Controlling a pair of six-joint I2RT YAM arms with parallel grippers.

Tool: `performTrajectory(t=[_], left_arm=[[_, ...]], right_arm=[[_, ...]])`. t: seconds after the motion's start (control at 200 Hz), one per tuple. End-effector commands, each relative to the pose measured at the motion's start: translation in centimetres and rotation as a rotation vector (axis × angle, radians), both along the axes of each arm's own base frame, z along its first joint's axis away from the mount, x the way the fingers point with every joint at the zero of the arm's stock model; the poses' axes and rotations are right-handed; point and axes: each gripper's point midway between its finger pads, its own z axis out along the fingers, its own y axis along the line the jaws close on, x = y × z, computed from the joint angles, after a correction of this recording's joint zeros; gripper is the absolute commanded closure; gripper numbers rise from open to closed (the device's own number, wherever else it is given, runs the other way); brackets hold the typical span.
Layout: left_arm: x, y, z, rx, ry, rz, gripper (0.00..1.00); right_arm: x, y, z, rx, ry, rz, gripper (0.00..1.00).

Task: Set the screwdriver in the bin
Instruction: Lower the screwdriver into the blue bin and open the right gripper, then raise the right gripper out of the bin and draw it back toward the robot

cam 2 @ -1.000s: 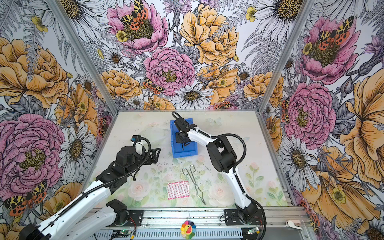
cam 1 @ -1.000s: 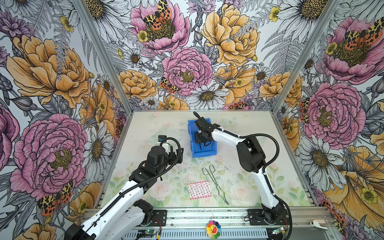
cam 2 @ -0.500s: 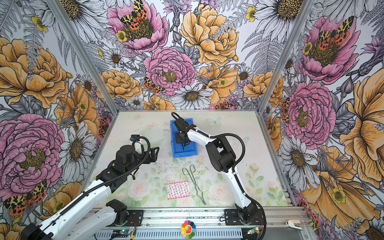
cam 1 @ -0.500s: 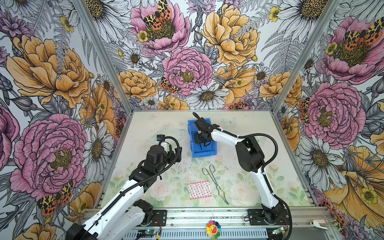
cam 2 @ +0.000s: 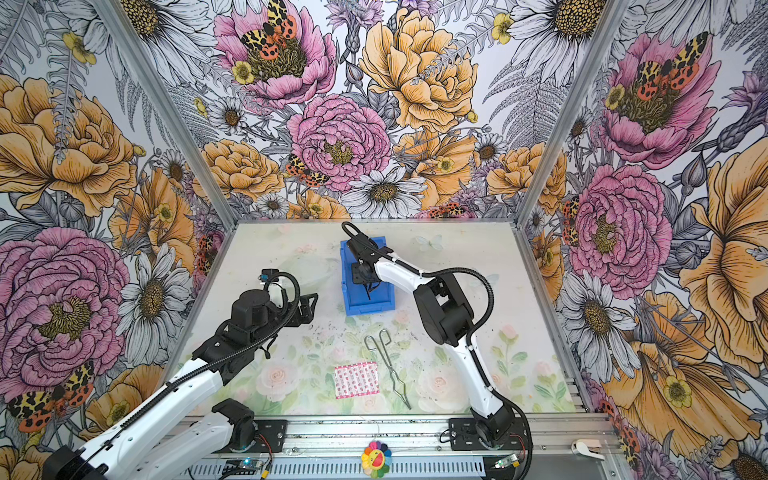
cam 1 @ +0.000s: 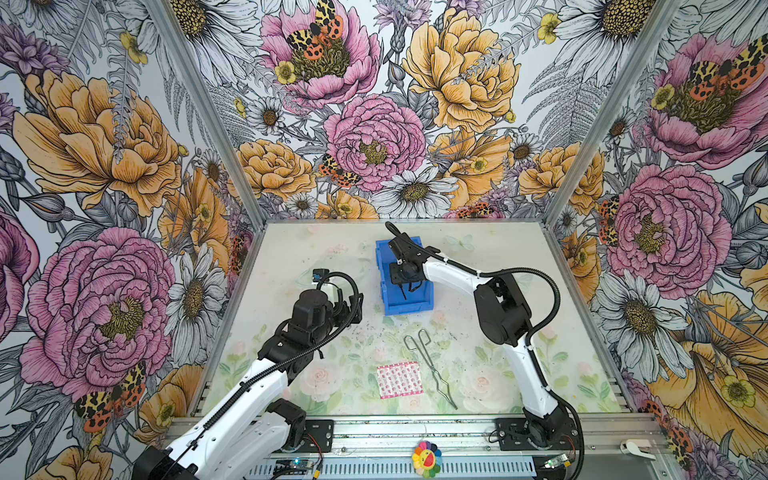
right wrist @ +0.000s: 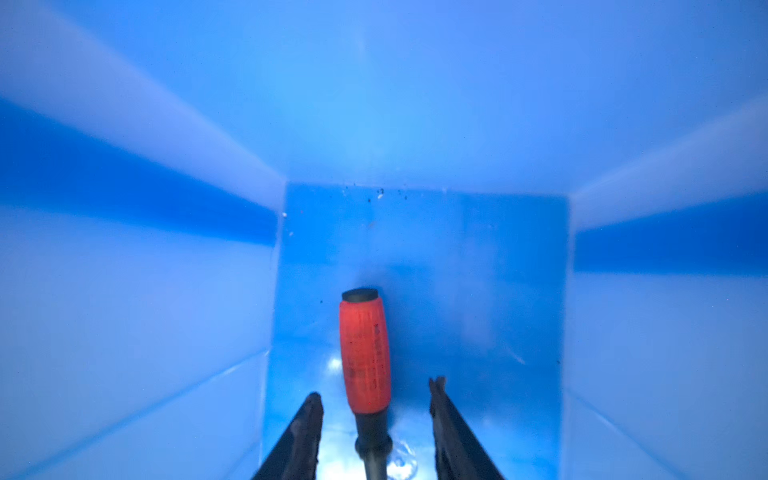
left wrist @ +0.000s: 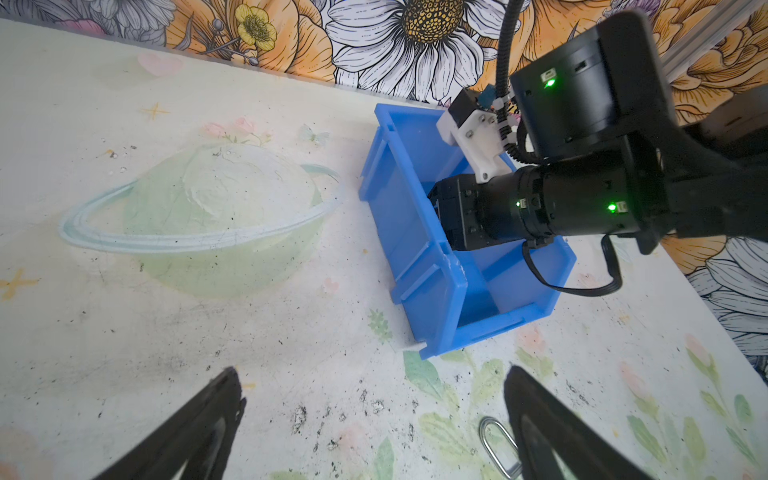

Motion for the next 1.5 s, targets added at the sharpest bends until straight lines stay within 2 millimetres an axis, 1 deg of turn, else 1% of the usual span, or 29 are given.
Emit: performTrajectory(t=[0.0,0.12,0.335,0.455,0.706,1.061,1.191,1.246,1.356,1.496], left_arm=[[0.0,-0.1,1.3,-0.051,-0.039,-0.004,0.01],[-0.1,-0.1,1.4,-0.060,-0.042,-0.001,0.01],[-0.2,-0.2,1.4,-0.066,-0.040,-0.001,0.01],[-0.1,-0.1,1.4,-0.064,-0.040,0.002,0.01],[0.1,0.2,1.1,-0.042,-0.018,0.010,0.01],[0.0,1.2,1.1,-0.007,0.020,0.044,0.01],[-0.2,2.0,1.3,0.006,0.031,0.083,0.01],[-0.5,2.3,1.5,0.008,0.035,0.088,0.01],[-1.3,2.8,1.5,0.006,0.035,0.102,0.01],[-2.0,3.9,1.7,0.034,0.027,0.133,0.01]], right_arm=[[0.4,0.6,6.6,0.028,-0.130,0.001,0.51],[-0.3,0.8,8.6,0.013,-0.171,0.013,0.46],[-2.2,1.1,11.9,-0.027,-0.239,0.050,0.44],[-3.1,0.9,13.2,-0.039,-0.268,0.061,0.43],[-4.4,0.6,14.9,-0.048,-0.298,0.084,0.42],[-5.9,-0.1,15.5,-0.086,-0.315,0.165,0.39],[-6.6,-0.8,15.7,-0.118,-0.327,0.204,0.32],[-6.9,-1.3,16.1,-0.137,-0.339,0.221,0.27],[-7.6,-2.6,16.8,-0.181,-0.367,0.245,0.16],[-8.7,-4.5,17.2,-0.225,-0.385,0.264,0.05]])
